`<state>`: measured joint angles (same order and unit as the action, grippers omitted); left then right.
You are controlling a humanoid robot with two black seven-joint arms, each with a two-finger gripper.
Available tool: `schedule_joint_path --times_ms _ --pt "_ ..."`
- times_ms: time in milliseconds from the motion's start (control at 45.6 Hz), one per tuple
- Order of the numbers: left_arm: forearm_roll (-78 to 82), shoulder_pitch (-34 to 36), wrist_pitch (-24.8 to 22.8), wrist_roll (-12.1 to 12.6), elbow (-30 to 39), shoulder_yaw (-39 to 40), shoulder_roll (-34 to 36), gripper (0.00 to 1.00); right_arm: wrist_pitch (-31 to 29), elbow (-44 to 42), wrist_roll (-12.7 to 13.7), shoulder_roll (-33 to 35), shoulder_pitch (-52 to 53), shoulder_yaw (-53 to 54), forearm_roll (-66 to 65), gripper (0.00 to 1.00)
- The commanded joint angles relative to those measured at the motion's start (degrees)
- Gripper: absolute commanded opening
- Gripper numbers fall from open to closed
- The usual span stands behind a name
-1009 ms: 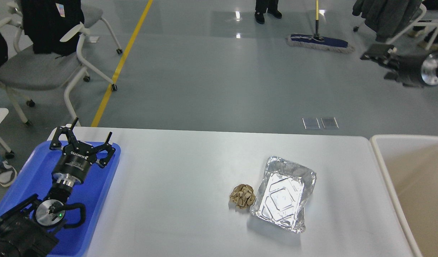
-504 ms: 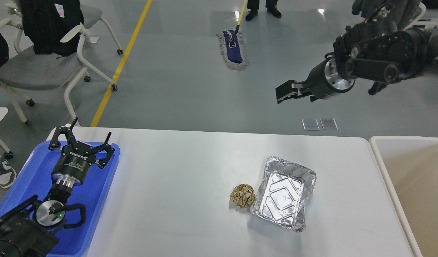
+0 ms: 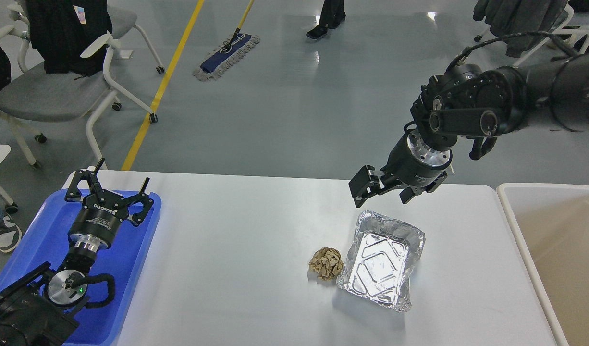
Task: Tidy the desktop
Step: 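Bring the empty right gripper back over the table toward the foil tray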
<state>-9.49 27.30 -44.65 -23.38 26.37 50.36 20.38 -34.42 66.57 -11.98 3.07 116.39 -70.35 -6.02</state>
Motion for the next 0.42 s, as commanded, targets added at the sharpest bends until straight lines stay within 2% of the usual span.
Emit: schedule_joint_path --times_ms 0,395 --pt "0.0 0.0 0.0 0.0 0.0 0.0 0.0 0.99 -1.3 0.9 0.0 -0.4 -0.4 -0.8 2.2 1.0" --pt "0.0 0.0 0.0 0.0 0.0 0.0 0.0 0.99 -1.1 0.8 0.4 -0.4 -0.5 -0.8 2.2 1.0"
